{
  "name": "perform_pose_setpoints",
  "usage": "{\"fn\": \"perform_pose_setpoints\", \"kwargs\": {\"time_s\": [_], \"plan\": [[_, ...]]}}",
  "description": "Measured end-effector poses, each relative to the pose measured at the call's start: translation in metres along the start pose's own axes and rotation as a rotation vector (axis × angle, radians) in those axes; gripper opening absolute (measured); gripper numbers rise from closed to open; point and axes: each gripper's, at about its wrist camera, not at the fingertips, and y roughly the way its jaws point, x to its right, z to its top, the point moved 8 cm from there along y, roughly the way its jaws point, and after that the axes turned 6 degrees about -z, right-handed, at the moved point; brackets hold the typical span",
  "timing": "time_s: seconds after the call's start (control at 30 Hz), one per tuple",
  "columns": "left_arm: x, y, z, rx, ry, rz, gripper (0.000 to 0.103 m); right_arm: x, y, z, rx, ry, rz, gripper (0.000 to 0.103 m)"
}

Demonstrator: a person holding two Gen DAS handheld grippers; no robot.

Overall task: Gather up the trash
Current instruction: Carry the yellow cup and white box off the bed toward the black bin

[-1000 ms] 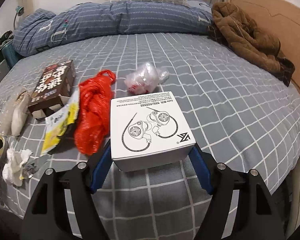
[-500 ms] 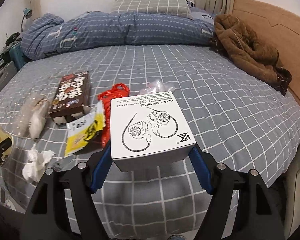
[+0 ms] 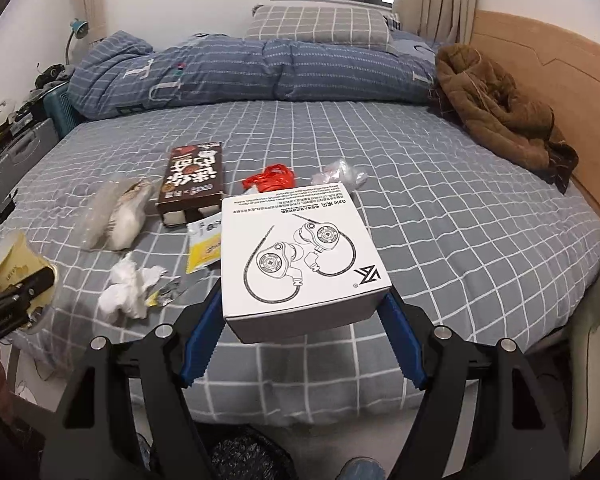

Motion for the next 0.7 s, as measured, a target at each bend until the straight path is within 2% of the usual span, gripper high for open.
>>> {"fn": "perform_pose_setpoints", "kwargs": {"time_s": [0.27, 0.53, 0.7], "plan": [[0.002, -0.027, -0.031, -0.028, -0.032, -0.013, 0.075, -0.022, -0.034, -0.024, -0.012, -0.018, 0.031, 0.071], [0.009, -0.063, -0.044, -0.022, -0.020, -0.017, 0.075, -0.034, -0.069, -0.046, -0.017, -0.042, 0.042, 0.071], [0.011, -0.075, -0.059, -0.049, -0.039, -0.036, 0.075, -0.042, -0.085, -0.058, -0.025, -0.047, 0.052, 0.071]]}}
